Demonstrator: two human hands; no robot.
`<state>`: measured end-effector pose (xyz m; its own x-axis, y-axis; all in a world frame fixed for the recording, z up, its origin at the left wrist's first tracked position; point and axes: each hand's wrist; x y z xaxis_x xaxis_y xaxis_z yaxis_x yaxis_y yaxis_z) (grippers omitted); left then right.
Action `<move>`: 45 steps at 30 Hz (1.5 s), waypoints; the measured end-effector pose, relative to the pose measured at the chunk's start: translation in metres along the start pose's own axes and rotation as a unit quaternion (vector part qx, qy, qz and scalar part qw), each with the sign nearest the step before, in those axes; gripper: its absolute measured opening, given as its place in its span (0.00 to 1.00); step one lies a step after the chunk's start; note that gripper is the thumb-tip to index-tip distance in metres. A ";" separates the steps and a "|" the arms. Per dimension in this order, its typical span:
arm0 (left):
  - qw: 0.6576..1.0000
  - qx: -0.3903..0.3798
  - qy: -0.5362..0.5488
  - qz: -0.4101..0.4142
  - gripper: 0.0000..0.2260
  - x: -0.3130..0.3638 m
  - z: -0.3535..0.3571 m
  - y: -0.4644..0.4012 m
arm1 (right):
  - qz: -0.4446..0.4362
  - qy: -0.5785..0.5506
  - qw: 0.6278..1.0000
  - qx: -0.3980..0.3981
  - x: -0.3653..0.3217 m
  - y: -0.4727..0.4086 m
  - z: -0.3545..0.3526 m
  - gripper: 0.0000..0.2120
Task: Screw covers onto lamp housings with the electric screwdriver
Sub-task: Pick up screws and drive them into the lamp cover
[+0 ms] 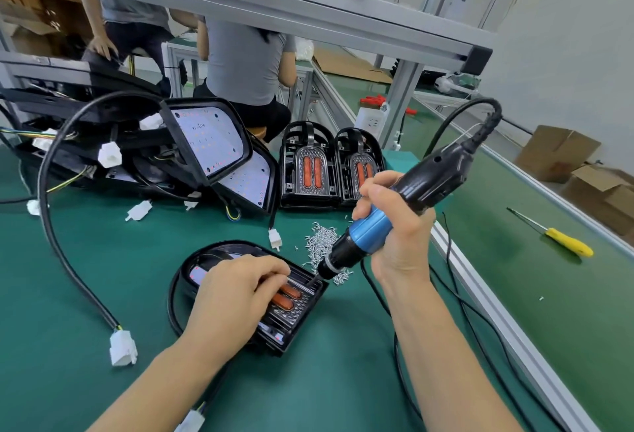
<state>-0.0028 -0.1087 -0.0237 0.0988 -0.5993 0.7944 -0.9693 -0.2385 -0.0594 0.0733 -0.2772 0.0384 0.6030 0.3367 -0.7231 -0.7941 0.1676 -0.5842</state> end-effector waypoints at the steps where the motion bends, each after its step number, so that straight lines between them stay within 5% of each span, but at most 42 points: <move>1: 1.000 -0.002 0.001 -0.001 0.07 0.000 0.000 0.000 | 0.002 0.002 1.000 0.000 0.000 -0.001 0.001 0.07; 13: 1.000 -0.009 0.019 -0.022 0.06 0.001 -0.001 -0.001 | 0.008 0.031 0.997 -0.070 -0.002 -0.003 0.008 0.08; 25: 0.995 -0.010 0.091 -0.036 0.07 -0.001 -0.004 -0.012 | -0.044 -0.024 0.995 0.080 -0.040 -0.016 -0.033 0.09; 29: 0.997 -0.043 0.060 -0.018 0.14 0.017 0.005 -0.027 | -0.066 0.051 0.994 0.067 -0.044 -0.012 -0.051 0.11; 39: 0.972 -0.104 -0.211 -0.020 0.08 0.045 0.035 -0.069 | -0.076 0.121 0.989 0.040 -0.014 -0.013 -0.049 0.08; 42: 0.967 -0.130 -0.216 -0.028 0.07 0.039 0.037 -0.067 | -0.079 0.145 0.986 -0.008 -0.011 -0.016 -0.045 0.10; 45: 0.967 -0.180 -0.179 -0.029 0.07 0.040 0.030 -0.071 | -0.065 0.120 0.990 0.023 -0.014 -0.019 -0.045 0.10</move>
<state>0.0764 -0.1390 -0.0061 0.1643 -0.8340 0.5267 -0.9691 -0.0368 0.2441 0.0836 -0.3264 0.0428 0.6967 0.0795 -0.7129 -0.7075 0.2397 -0.6648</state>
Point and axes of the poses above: each hand's wrist, its own y-axis away from the middle knuckle, its own z-axis out of the palm, x = y × z, and after that the axes turned 15 degrees about -z, right-handed
